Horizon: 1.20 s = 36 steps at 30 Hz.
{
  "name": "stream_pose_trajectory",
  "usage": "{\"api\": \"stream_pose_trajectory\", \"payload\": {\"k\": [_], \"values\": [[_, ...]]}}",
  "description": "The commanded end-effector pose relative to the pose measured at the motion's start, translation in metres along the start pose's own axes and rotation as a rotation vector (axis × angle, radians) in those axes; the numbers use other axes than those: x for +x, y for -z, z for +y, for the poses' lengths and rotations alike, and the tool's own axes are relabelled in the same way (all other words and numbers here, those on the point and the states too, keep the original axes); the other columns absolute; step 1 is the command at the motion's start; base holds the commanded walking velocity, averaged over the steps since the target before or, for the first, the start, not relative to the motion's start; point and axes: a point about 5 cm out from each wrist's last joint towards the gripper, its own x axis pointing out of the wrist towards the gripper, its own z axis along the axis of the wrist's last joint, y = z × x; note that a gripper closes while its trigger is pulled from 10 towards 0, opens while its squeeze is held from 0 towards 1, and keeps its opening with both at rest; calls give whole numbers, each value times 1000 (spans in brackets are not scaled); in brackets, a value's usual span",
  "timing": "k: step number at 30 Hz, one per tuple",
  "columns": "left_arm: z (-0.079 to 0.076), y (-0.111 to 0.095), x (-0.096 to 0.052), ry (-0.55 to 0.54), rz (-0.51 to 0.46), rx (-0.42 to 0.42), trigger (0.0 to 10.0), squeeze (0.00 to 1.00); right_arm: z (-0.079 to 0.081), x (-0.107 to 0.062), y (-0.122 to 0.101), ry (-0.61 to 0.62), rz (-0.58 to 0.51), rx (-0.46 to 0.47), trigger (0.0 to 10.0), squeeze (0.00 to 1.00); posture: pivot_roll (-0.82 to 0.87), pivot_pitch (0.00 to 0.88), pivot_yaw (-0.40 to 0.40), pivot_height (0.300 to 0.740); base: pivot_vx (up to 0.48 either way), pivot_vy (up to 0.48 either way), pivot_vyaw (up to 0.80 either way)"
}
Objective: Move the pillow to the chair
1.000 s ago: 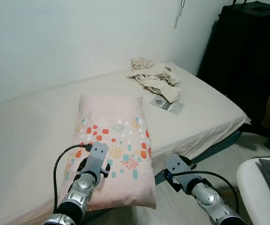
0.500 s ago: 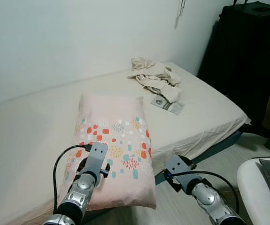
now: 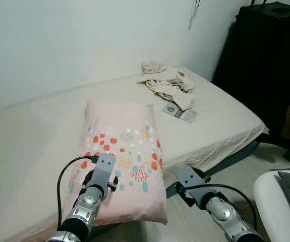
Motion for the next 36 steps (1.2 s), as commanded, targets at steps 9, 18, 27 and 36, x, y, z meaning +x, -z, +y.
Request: {"api": "stream_pose_trajectory", "payload": {"k": [9,18,27,36], "values": [[1,2,0,-1,16,3,10000,0,1,1,-2,0,-7,9,10000,0,-113,88,-2,740,0,0,0],[1,3,0,2,18,4,10000,0,2,2,-3,-3,-8,8,10000,0,-115,87,3,740,0,0,0],[1,0,1,8,15,6,10000,0,2,4,-6,3,-11,11,10000,0,-118,83,15,740,0,0,0],[2,-1,1,7,13,7,10000,0,1,6,-7,5,-12,12,10000,0,-115,82,12,740,0,0,0]]}}
